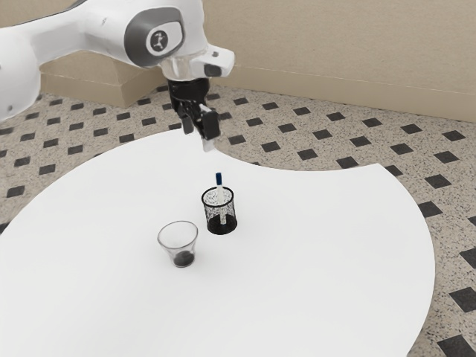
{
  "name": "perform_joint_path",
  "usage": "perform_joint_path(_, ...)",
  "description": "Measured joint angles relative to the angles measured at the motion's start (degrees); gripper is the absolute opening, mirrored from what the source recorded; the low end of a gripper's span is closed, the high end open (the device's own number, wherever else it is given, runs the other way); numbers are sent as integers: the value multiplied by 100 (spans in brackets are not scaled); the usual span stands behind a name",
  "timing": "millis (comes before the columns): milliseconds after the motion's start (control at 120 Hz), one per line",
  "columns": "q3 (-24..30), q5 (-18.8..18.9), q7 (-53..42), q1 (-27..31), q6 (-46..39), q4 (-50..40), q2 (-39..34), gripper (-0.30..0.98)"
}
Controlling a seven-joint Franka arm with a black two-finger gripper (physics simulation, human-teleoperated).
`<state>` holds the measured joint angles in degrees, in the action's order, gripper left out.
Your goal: Take the marker out of the pen holder and place it to the left of the pen holder.
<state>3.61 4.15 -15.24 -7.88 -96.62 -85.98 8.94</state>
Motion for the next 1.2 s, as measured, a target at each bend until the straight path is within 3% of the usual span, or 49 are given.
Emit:
perform_joint_path(142, 104, 180, -20, -10, 203, -342, -240, 65)
perform_joint_path(342, 8, 279, -32, 187, 327, 750, 1418, 67)
perform_joint_path(583, 37, -284, 51, 686, 298, 2179, 2935, 56)
perform_joint_path(783, 18, -544, 204, 786, -19, 2366, 3296, 50)
perform_joint_path(1200, -10, -598, 462, 905, -586, 2873, 3964, 41)
